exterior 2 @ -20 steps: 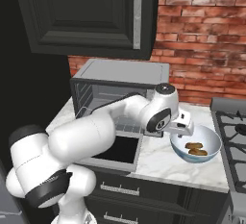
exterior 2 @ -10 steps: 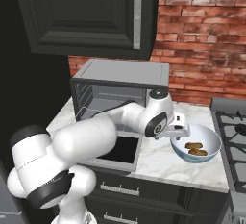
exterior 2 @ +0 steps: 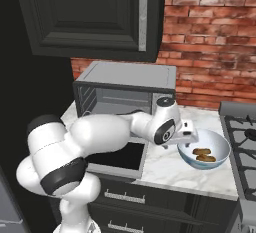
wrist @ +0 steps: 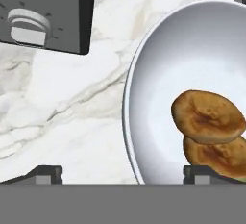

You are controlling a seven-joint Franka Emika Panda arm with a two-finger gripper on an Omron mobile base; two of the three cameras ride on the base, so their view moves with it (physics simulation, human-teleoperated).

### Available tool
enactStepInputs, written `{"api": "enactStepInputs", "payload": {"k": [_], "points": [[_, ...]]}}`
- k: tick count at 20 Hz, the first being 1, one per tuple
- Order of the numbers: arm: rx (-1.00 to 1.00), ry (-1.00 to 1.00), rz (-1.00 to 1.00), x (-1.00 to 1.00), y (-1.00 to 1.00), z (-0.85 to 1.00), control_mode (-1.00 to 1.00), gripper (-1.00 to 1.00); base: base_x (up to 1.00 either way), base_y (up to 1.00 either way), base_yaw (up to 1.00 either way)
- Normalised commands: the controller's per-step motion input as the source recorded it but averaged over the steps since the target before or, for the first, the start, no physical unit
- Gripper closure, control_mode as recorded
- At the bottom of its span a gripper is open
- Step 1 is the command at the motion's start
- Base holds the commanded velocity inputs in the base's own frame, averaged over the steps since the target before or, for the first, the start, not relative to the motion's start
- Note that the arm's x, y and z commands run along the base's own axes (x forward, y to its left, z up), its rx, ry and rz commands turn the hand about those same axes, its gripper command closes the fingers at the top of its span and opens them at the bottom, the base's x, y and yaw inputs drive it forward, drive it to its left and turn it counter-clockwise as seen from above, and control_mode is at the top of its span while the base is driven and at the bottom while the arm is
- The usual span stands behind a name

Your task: Pick up the heated bread from the toaster oven and place it in the bowl. Then move the bread bowl to the dining counter.

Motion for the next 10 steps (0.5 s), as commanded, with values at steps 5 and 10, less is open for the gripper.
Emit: {"api": "enactStepInputs", "payload": {"k": [5,10], "points": [[-0.02,0.03,0.04,0.26,-0.26,-0.41,-1.00,-1.00,0.00,0.00,0.00],[-0.01,0.01,0.05,0.33,-0.12,-0.42,-1.00,1.00,0.00,0.00,0.00]]}}
